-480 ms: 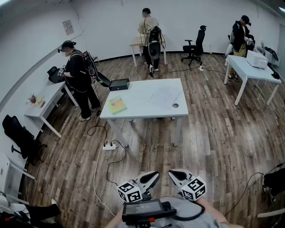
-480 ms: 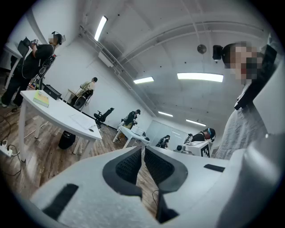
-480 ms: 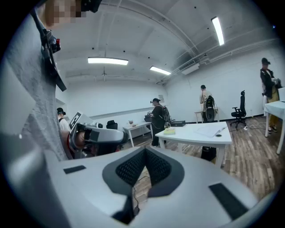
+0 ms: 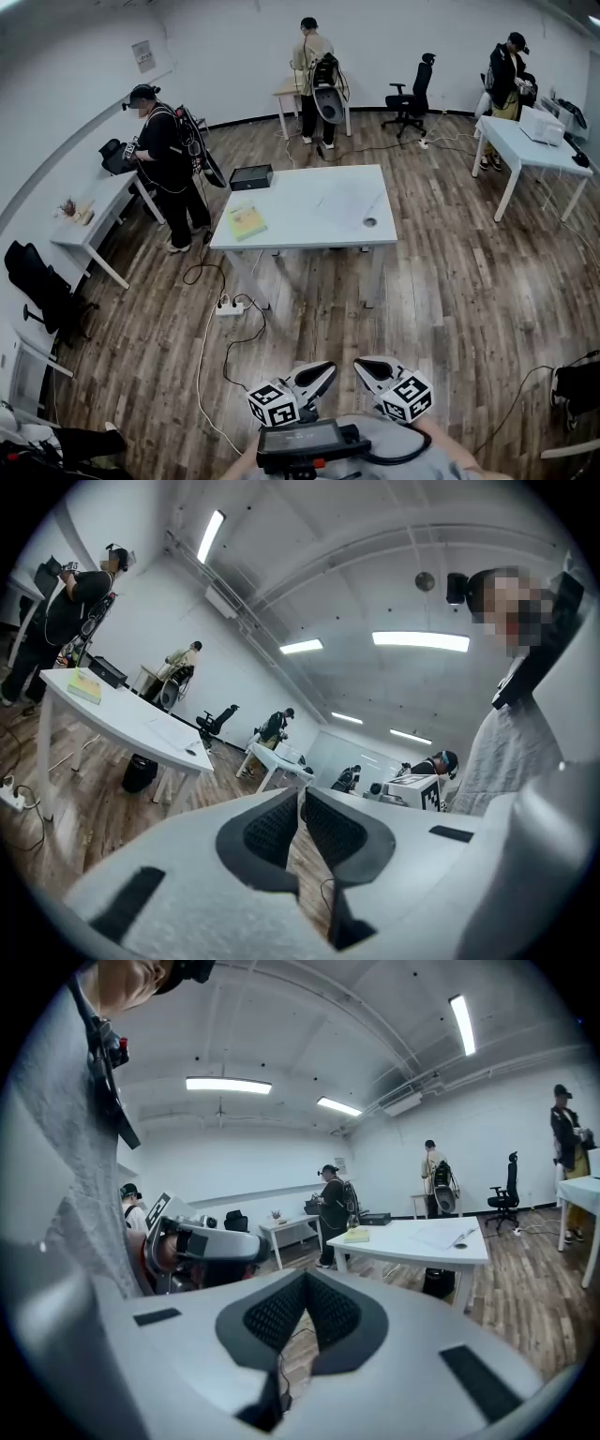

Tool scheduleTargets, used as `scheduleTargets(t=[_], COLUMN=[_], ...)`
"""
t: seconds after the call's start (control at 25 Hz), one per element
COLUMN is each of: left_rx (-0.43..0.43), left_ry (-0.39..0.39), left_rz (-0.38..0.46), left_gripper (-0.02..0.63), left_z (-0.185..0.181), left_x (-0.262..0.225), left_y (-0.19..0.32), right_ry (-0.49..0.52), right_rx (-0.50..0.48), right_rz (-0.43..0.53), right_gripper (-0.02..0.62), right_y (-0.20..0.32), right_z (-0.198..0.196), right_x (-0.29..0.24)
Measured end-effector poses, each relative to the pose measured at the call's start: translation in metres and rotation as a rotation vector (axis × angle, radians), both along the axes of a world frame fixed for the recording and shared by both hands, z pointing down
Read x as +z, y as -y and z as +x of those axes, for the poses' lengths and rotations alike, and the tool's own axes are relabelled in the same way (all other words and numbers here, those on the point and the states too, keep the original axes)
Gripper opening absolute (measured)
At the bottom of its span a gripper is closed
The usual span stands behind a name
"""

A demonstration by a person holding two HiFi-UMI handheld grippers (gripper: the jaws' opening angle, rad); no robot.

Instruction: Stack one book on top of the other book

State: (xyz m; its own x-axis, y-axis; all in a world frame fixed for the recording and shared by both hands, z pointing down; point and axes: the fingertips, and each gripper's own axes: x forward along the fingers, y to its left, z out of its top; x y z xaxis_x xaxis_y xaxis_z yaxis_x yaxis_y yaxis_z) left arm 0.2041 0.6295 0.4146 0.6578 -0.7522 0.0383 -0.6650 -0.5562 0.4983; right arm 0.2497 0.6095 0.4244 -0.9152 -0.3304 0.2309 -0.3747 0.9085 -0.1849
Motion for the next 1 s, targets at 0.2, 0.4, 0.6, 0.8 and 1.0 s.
scheduleTargets(t=[0.2, 0.4, 0.6, 0.8, 1.0], left_rx=[-0.004, 0.002, 0.002, -0.008, -0.005], left_ry=[-0.007, -0.007, -0.001, -0.002, 0.000], left_rz=[-0.004, -0.007, -0.006, -0.013, -0.018], left_gripper=[0.037, 0.038, 0.037, 0.037, 0.037], left_z=[0.003, 0.007, 0.008, 0.007, 0.008], left_x=[-0.002, -0.005, 0.000, -0.003, -0.001], left_y=[0.004, 0.004, 0.006, 0.008, 0.008], right_ry=[0.058, 0.117, 0.106, 0.104, 0.092], right_rx=[-0.019, -0.042, -0.031, -0.027, -0.037], right_rz=[-0.024, -0.036, -0.039, -0.045, -0.046], right_gripper=[0.028, 0.029, 0.030, 0.030, 0.031], right_y=[0.000, -0.004, 0.000, 0.001, -0.001], right_z=[0.000, -0.005, -0.001, 0.001, -0.001], right_x=[-0.005, -0.014, -0.006, -0.007, -0.005])
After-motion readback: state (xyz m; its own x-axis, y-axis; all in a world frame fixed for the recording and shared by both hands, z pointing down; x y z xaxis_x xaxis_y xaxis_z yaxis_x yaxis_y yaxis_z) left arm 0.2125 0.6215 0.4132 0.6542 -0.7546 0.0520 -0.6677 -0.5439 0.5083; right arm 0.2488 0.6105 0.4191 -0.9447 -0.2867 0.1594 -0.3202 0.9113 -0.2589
